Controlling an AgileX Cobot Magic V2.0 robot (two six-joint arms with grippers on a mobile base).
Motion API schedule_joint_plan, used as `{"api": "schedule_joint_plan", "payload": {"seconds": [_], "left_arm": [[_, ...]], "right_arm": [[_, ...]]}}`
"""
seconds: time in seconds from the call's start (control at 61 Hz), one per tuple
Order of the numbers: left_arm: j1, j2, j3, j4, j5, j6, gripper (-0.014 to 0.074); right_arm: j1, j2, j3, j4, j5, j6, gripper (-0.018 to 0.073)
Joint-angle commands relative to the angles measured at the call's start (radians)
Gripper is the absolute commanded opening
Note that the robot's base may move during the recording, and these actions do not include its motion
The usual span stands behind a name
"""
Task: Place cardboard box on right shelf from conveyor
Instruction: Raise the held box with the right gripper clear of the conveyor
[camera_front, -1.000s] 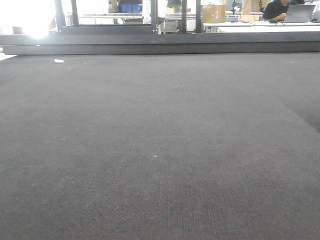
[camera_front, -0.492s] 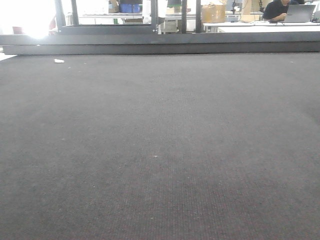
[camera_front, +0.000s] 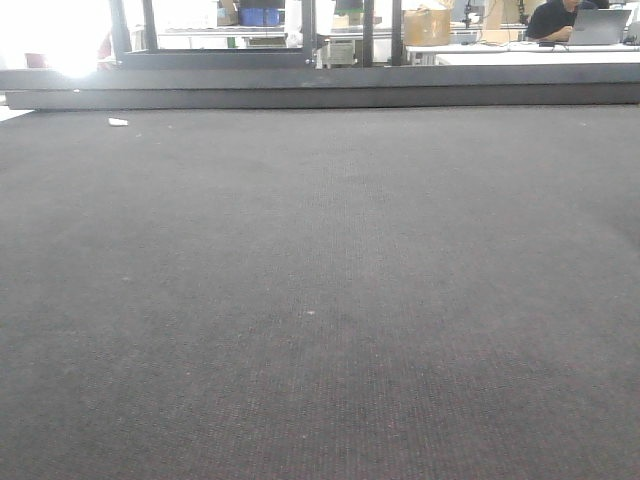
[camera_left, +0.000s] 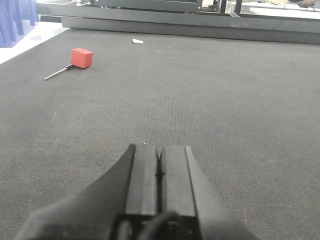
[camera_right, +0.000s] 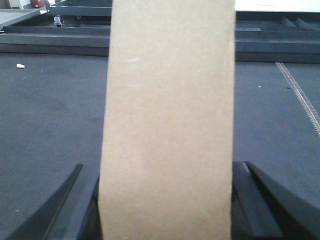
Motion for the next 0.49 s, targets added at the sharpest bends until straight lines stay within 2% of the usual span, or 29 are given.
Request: {"api": "schedule_joint_plan", "payload": {"seconds": [0.0, 0.475], "left_arm": [[-0.004, -0.015, 0.01, -0.006, -0.087, 0.0, -0.0116], [-0.004, -0.015, 0.01, -0.006, -0.087, 0.0, -0.0116]], "right_arm": [[-0.005, 0.017, -0.025, -0.012, -0.111, -0.01, 0.0235], [-0.005, 0.017, -0.025, -0.012, -0.111, -0.01, 0.0235]]}}
